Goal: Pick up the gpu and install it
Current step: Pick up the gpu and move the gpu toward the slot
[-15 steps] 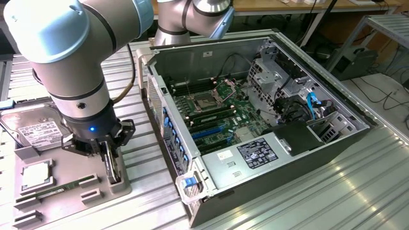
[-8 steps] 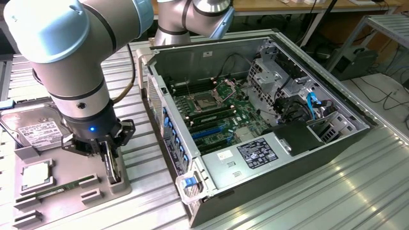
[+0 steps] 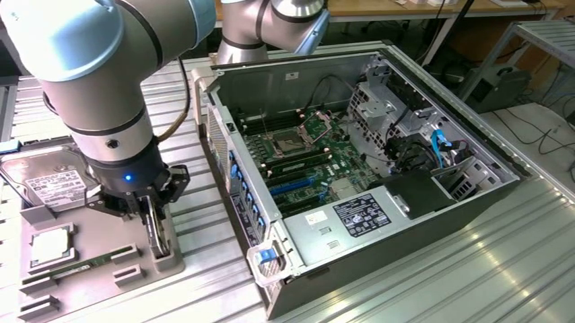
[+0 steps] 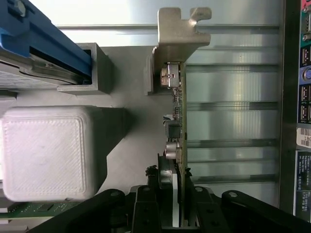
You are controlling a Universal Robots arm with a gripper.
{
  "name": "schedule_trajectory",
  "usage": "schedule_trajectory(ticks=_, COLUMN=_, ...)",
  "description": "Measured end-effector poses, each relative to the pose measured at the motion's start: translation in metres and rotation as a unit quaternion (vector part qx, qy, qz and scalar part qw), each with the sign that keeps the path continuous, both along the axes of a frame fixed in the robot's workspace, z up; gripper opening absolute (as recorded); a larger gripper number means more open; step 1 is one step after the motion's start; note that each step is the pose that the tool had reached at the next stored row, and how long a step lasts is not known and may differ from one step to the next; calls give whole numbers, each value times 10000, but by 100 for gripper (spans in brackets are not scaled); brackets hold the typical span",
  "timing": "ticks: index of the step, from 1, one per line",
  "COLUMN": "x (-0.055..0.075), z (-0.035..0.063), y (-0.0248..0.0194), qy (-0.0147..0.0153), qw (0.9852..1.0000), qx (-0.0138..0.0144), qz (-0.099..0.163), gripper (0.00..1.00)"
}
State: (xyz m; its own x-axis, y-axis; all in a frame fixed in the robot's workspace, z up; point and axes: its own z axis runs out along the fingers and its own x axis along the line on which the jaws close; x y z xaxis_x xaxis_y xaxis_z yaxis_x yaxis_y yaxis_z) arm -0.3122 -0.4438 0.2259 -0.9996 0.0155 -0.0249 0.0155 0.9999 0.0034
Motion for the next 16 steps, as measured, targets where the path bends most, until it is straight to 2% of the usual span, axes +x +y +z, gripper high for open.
schedule_trajectory(ticks=5, x=0, z=188, y=0, qy=0, qw=10000, qx=0, qz=0, gripper=29)
schedule_trajectory(ticks=7, x=0, z=304, y=0, qy=0, qw=10000, qx=1, qz=0, gripper=29)
schedule_trajectory(ticks=16, x=0, z=712, y=0, qy=-1, qw=10000, qx=2, qz=0, gripper=29)
